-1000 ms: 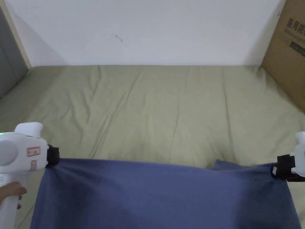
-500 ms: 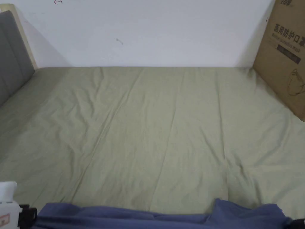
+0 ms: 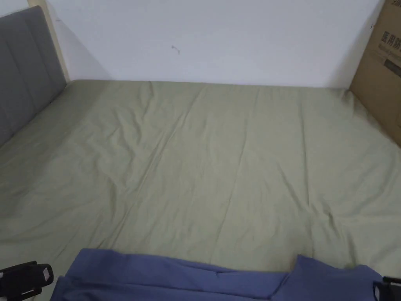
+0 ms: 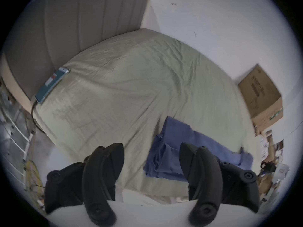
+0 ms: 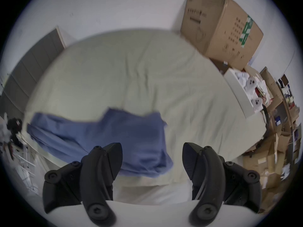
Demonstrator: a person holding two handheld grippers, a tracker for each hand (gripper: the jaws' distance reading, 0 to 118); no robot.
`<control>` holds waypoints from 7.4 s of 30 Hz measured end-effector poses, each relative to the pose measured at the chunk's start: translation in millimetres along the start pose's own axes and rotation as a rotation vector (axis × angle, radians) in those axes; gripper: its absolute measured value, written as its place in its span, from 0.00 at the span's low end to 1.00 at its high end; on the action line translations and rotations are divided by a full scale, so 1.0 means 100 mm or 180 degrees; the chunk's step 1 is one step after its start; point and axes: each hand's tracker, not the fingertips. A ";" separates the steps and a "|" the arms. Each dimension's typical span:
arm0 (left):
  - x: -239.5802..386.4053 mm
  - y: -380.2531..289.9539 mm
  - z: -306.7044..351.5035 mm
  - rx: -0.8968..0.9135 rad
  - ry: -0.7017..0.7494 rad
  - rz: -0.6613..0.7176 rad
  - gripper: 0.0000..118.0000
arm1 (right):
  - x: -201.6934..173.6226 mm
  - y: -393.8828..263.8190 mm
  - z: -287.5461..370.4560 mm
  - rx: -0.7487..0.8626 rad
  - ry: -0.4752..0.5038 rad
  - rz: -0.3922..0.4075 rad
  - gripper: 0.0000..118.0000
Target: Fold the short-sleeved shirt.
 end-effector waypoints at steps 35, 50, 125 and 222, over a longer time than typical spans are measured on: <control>-0.72 -0.46 -1.05 -0.0405 -0.1229 0.1713 0.07 | -1.92 -0.27 -0.59 -0.0735 0.1111 0.0463 0.03; 2.05 -0.25 -0.07 -0.0115 -0.1553 -0.1136 0.07 | -0.88 -0.27 -0.47 -0.0488 0.0964 -0.0408 0.03; 1.16 -0.89 -1.54 -0.1511 -0.1917 0.0269 0.91 | -0.65 -0.61 -0.36 -0.0684 0.0592 -0.0538 0.03; 3.22 -1.23 -1.30 -0.1773 -0.2068 -0.1051 0.04 | 0.03 -0.82 -0.46 -0.0734 0.0256 -0.0884 0.03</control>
